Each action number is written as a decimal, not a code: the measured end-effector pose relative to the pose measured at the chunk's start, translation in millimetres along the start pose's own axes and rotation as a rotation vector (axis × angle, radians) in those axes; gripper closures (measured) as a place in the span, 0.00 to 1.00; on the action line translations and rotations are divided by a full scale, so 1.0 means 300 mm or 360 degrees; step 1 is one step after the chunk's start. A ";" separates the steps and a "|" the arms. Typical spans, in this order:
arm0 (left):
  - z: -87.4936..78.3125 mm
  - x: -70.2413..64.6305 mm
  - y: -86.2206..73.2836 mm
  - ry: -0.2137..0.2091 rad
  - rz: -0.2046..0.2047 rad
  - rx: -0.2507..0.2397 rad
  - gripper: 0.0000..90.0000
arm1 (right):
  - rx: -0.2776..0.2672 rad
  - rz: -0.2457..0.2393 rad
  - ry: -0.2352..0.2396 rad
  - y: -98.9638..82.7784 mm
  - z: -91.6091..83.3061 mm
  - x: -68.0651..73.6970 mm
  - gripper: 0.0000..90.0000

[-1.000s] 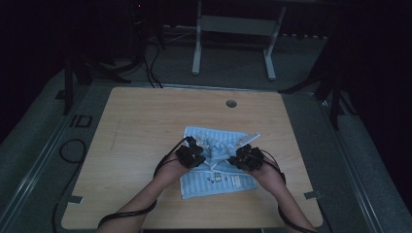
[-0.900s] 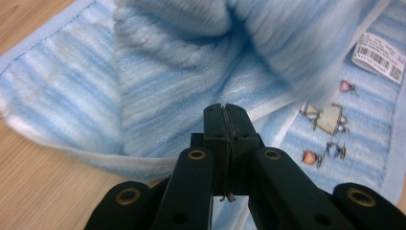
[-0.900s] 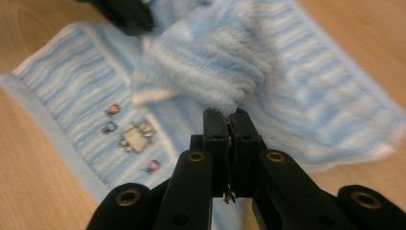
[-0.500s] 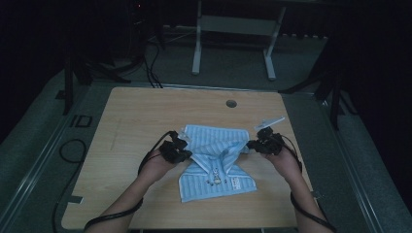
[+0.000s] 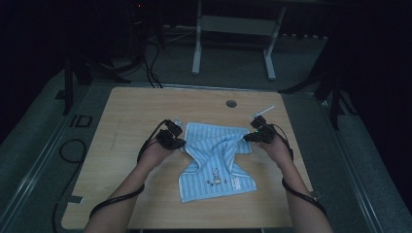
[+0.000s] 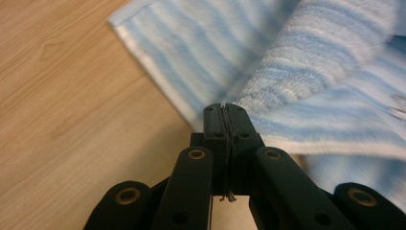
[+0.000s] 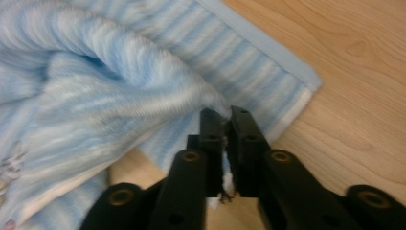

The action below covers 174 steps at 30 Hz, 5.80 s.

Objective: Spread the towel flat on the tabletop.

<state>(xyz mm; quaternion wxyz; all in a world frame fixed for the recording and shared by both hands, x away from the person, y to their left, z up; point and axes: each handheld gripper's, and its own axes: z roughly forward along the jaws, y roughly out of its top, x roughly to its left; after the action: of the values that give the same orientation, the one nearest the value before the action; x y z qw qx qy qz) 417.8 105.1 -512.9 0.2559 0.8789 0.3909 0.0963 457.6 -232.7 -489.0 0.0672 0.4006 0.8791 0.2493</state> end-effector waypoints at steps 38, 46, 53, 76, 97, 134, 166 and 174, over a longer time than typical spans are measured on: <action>-0.053 -0.192 -0.048 0.0012 0.0007 -0.0075 0.97 | 0.0008 -0.0171 0.0043 -0.167 -0.050 0.191 0.98; -0.096 -0.107 -0.063 0.0040 -0.0122 -0.0132 0.97 | -0.0080 -0.0113 0.0054 -0.241 -0.154 0.155 0.98; 0.023 -0.060 -0.043 0.0031 -0.0166 0.0003 0.96 | -0.0019 -0.0036 0.0113 -0.280 -0.107 0.123 0.98; 0.052 0.032 0.052 0.0166 -0.0238 0.0022 0.68 | 0.0071 0.0044 -0.0080 -0.153 -0.014 0.003 0.79; 0.002 -0.299 -0.129 -0.0233 0.0236 0.0074 0.54 | 0.0127 -0.0251 0.0001 -0.328 -0.055 0.224 0.64; -0.247 -0.454 -0.330 -0.0500 0.0369 0.0074 0.84 | 0.0059 -0.0421 0.0272 -0.523 -0.242 0.460 0.89; -0.026 -0.586 -0.234 -0.0668 0.0405 0.0116 0.97 | 0.0156 -0.0010 -0.0220 0.001 0.135 -0.022 1.00; -0.038 -0.630 -0.272 -0.0766 0.0406 0.0127 0.97 | 0.0211 0.0002 -0.0280 0.080 0.171 -0.068 1.00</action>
<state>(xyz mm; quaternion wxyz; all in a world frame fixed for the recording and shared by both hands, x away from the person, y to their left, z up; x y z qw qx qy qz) 233.8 16.2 -540.4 0.2924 0.9280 0.2086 -0.0995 503.6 -214.7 -523.2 0.1174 0.4251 0.8841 0.1546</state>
